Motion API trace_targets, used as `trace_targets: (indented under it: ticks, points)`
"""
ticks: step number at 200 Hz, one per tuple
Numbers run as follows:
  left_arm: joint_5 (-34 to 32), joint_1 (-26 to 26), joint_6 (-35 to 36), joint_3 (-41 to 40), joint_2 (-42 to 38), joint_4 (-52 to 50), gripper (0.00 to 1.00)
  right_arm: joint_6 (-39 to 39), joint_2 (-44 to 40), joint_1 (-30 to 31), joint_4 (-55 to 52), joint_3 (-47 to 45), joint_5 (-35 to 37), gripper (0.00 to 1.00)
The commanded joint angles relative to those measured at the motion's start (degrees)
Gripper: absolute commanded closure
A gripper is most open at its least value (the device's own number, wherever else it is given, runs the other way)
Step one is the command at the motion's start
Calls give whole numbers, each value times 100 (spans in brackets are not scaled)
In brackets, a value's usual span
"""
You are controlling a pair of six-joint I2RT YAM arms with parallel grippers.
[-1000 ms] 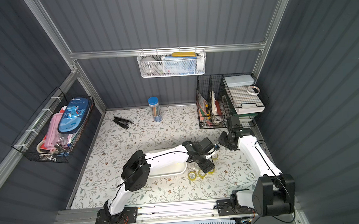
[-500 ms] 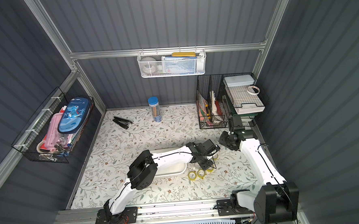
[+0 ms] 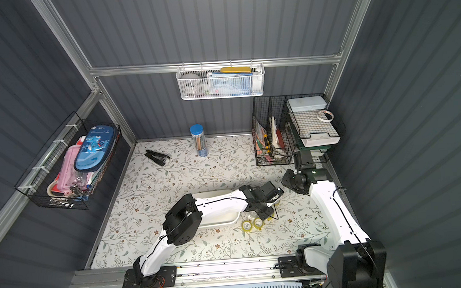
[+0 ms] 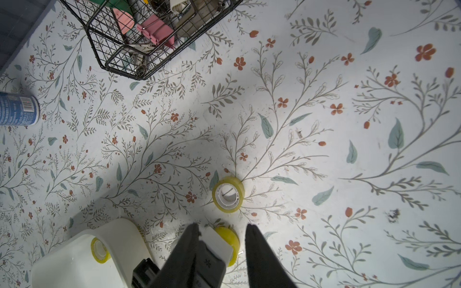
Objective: Put the transparent tape into the storage box
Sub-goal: Pick up the tape at the center of the board, then place the tape in the storage box.
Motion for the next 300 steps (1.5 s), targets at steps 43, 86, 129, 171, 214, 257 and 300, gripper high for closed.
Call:
trace_targets:
  ticks: [43,86,129,171,214,257,300]
  points:
    - [-676,415,-626,-355,-1289,-786,100,-178,47,-18,-136,-123,-185,63]
    - [-1035,810,-1240,-869,-2393,-1162,100,-283,424,125,-48,-312,-350,64]
    - [-1329,1087,-2007,-1949,-3315,-1727,100,-285,914,421,81,-430,-305,63]
    - [-1321,1441,-2687,-3601,-4074,-1589,100,-218,1197,494,302,-590,-288,62]
    - [-1264,1994,-2789,-4334,-4385,-1196,100,-267,1455,582,350,-630,-198,62]
    - [-1151,2311,-2558,-4370,-4016,-825,100,-234,1604,650,403,-582,-141,62]
    - [-1067,2480,-2449,-4381,-3661,-512,100,-214,1615,665,394,-568,-95,62]
